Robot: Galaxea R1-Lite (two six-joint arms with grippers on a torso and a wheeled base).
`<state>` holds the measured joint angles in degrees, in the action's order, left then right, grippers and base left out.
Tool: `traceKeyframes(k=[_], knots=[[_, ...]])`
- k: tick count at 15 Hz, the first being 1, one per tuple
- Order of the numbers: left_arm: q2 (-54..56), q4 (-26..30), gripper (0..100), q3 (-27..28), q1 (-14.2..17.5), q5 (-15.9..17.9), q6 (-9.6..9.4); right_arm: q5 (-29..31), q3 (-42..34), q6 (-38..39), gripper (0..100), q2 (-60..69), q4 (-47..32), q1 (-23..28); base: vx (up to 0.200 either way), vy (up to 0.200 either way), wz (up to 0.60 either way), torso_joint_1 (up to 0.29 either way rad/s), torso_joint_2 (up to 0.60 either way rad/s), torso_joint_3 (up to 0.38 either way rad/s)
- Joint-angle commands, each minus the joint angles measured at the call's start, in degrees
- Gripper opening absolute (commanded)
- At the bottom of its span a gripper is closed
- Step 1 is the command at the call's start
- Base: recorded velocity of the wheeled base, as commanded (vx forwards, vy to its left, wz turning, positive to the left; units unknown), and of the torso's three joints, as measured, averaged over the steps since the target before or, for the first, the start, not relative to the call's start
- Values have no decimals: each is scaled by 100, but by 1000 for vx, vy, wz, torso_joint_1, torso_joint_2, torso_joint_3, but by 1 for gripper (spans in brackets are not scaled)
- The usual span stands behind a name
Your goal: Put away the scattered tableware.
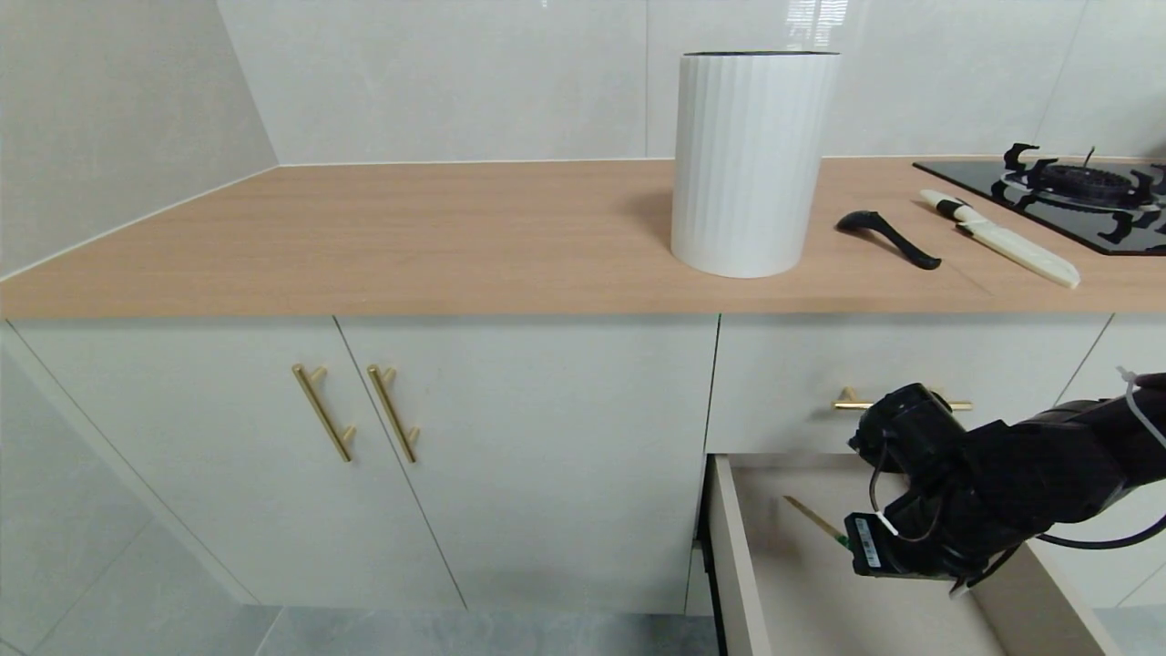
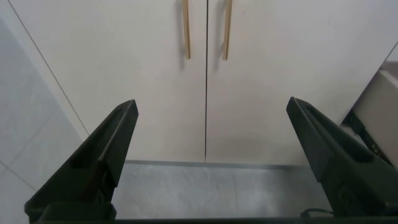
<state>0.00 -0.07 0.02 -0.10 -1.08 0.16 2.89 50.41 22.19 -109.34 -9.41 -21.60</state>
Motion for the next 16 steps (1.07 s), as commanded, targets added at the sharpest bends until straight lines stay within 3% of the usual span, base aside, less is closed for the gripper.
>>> traceKeyframes(k=[1, 5, 10, 16], knots=[[-9, -1, 100, -2, 1, -6, 2, 1, -5, -4, 0, -9, 1, -2, 0, 0, 0, -85, 373, 281], [-9, -1, 100, -2, 1, -6, 2, 1, -66, 5, 0, -9, 203, -46, 0, 0, 0, -61, 347, 270], [-9, -1, 100, -2, 1, -6, 2, 212, -629, -30, 0, -123, 1425, -213, 0, 0, 0, -9, 35, 20], [-9, -1, 100, -2, 1, 3, 2, 467, -699, -30, 0, -1142, 1987, -503, 0, 0, 0, 0, 0, 0]])
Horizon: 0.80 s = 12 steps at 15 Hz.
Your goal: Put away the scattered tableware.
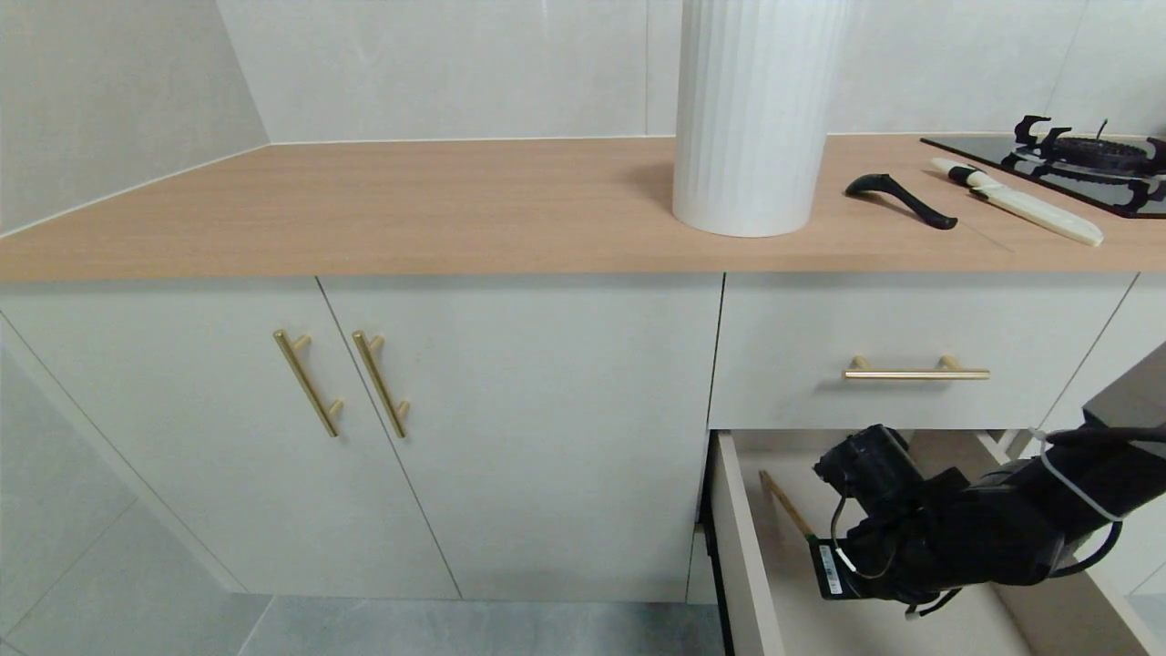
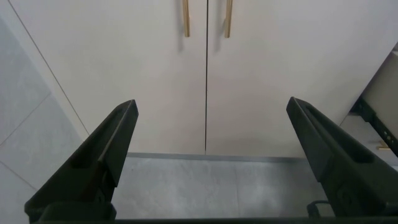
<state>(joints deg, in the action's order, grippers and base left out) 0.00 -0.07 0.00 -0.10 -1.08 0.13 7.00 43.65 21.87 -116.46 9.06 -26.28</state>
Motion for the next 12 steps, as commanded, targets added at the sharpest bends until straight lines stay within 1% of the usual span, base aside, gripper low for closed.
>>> traceKeyframes(k=[1, 4, 7, 10, 11, 12], knots=[[-9, -1, 100, 0, 1, -6, 4, 100, -32, 1, 0, -589, 272, -35, 0, 0, 0, 0, 0, 0], [-9, -1, 100, 0, 1, -6, 4, 232, -6, 1, 0, -1046, 562, -61, 0, 0, 0, 0, 0, 0], [-9, -1, 100, 0, 1, -6, 4, 566, -6, 1, 0, -1380, 940, -70, 0, 0, 0, 0, 0, 0], [-9, -1, 100, 0, 1, 3, 4, 575, -6, 1, 0, -1389, 958, -70, 0, 0, 0, 0, 0, 0], [-9, -1, 100, 9, 1, -6, -5, 575, -6, 10, 100, -1389, 958, -70, 0, 0, 0, 0, 0, 0], [-9, -1, 100, 0, 1, -6, 4, 575, -6, 10, 100, -1389, 958, -70, 0, 0, 0, 0, 0, 0]])
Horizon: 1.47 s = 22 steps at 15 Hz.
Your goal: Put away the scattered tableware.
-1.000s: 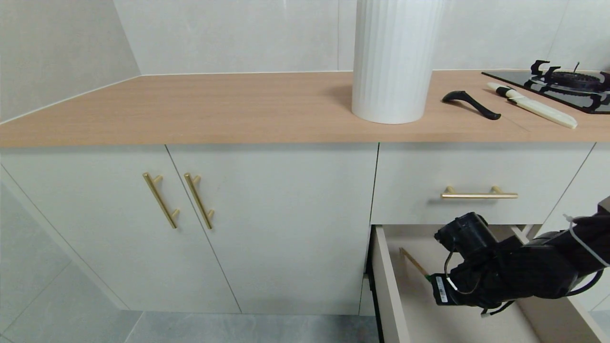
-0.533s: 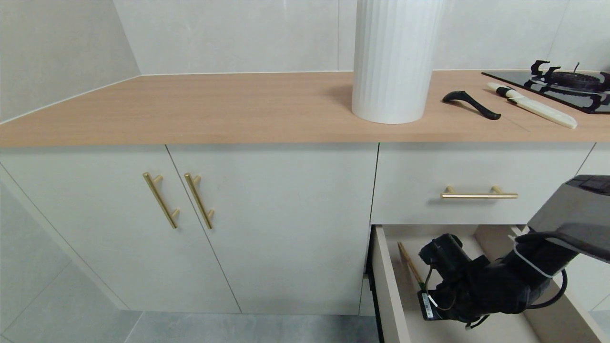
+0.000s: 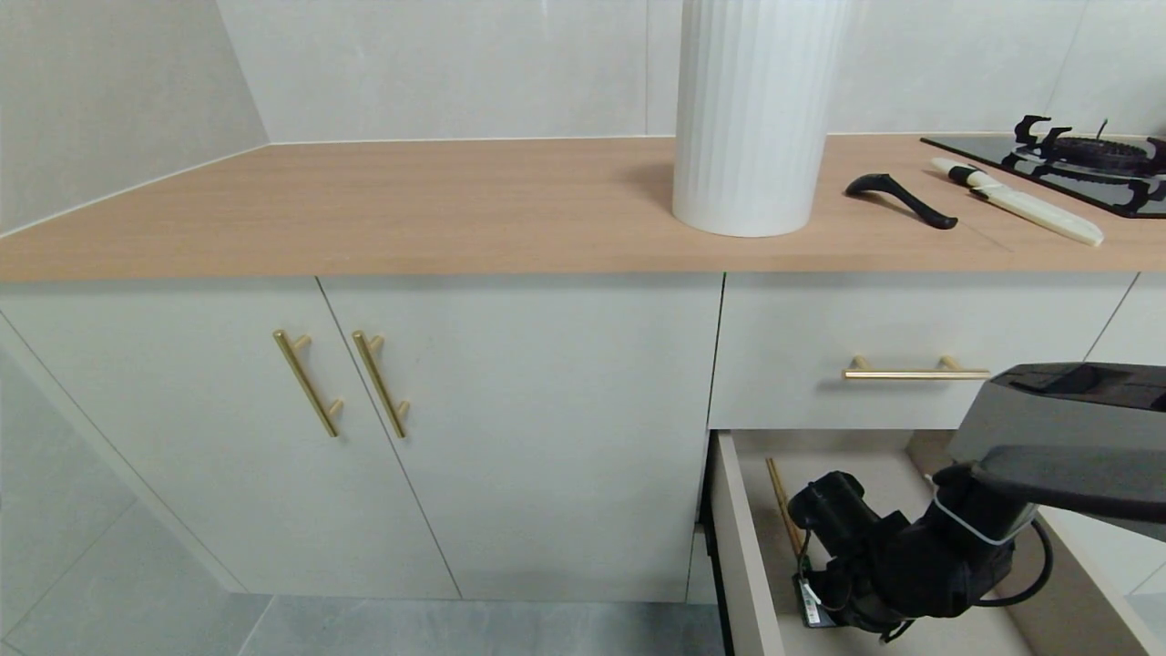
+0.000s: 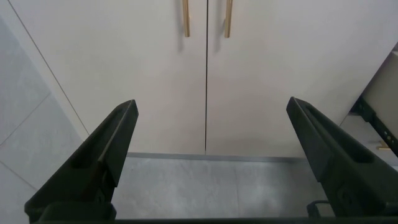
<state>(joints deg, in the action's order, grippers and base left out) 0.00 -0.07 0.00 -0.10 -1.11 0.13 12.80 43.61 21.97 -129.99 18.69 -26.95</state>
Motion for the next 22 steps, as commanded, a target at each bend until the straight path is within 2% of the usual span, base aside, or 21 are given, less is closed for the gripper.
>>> traceKeyframes(k=[1, 6, 10, 12, 14, 15, 17, 19, 22], knots=[[-9, -1, 100, 0, 1, -3, 4, -6, 8, 1, 100, -35, -6, -3, 0, 0, 0, 0, 0, 0], [-9, -1, 100, 0, 1, -3, 4, -6, -28, 1, 100, 105, -6, -3, 0, 0, 0, 0, 0, 0], [-9, -1, 100, 0, 1, -3, 4, -164, -414, -351, 100, 1564, -243, 6, 0, 0, 0, 0, 0, 0], [-9, -1, 100, 0, 1, -3, 4, -181, -230, -536, 100, 2839, -1482, 59, 0, 0, 0, 0, 0, 0], [-9, -1, 100, 9, 1, -3, -5, -357, 227, -536, 100, 3630, -2458, 401, 0, 0, 0, 0, 0, 0], [-9, -1, 100, 0, 1, -3, 4, -665, 728, -536, 100, 4131, -3328, 779, 0, 0, 0, 0, 0, 0], [-9, -1, 100, 0, 1, -3, 4, -1095, 1968, -518, 100, 4807, -5437, 1140, 0, 0, 0, 0, 0, 0], [-9, -1, 100, 0, 1, 5, 4, -1447, 2592, -536, 100, 5300, -6334, 1377, 0, 0, 0, 0, 0, 0], [-9, -1, 100, 0, 1, -3, 4, -1403, 2583, -782, 100, 5449, -6325, 1579, 0, 0, 0, 0, 0, 0]])
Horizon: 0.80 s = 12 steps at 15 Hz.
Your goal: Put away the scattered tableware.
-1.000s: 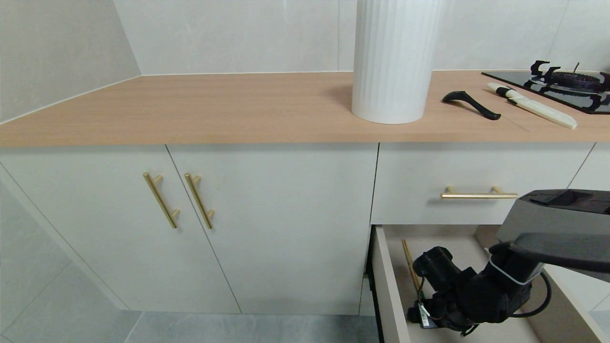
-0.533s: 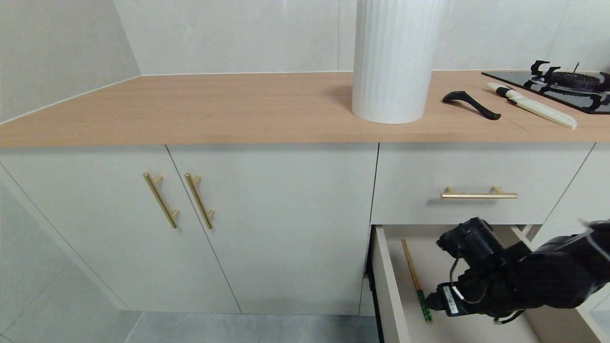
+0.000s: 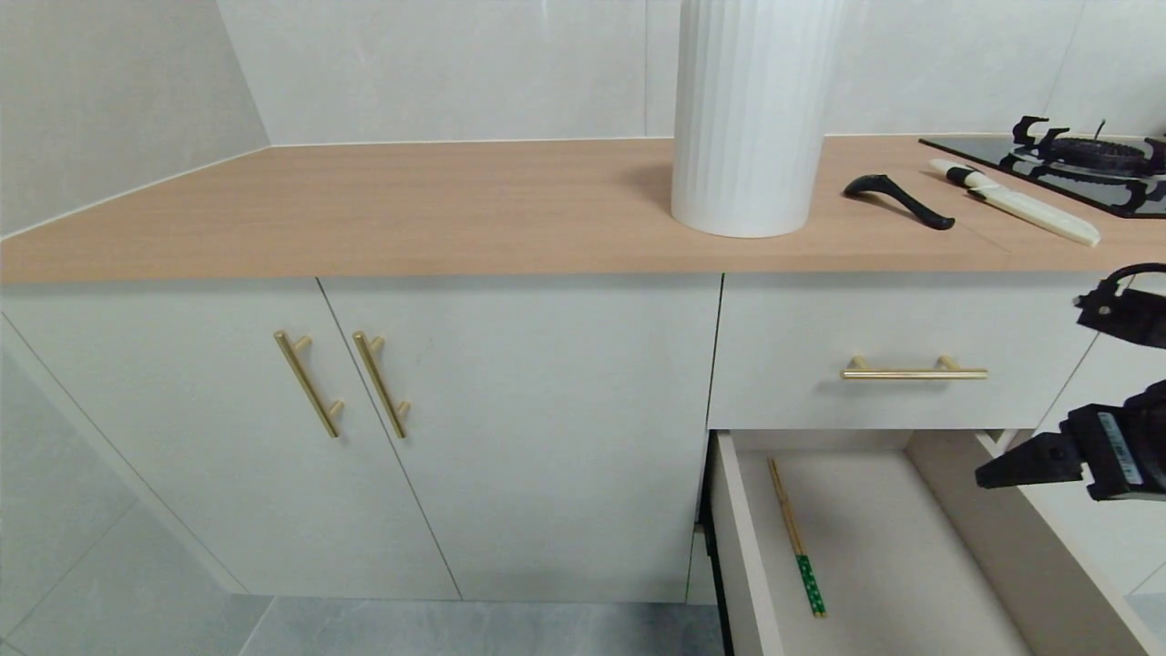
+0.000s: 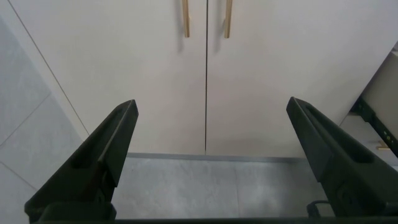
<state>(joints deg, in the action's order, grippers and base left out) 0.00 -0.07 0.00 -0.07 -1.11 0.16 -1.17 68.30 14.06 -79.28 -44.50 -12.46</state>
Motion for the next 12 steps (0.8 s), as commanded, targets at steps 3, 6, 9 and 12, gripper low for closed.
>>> traceKeyframes(k=[3, 6, 9, 12], knots=[[-9, -1, 100, 9, -1, -3, 2, -6, 95, -219, 100, 430, 11, 244, 0, 0, 0, 0, 0, 0], [-9, -1, 100, 0, -1, -3, 2, -6, 69, -245, 100, 597, 11, 244, 0, 0, 0, 0, 0, 0], [-9, -1, 100, 0, -1, -3, 2, 3, 51, -342, 100, 597, 20, 244, 0, 0, 0, 0, 0, 0], [-9, -1, 100, 0, -1, -3, 2, 3, -1, -360, 100, 597, 29, 244, 0, 0, 0, 24, -107, -83]])
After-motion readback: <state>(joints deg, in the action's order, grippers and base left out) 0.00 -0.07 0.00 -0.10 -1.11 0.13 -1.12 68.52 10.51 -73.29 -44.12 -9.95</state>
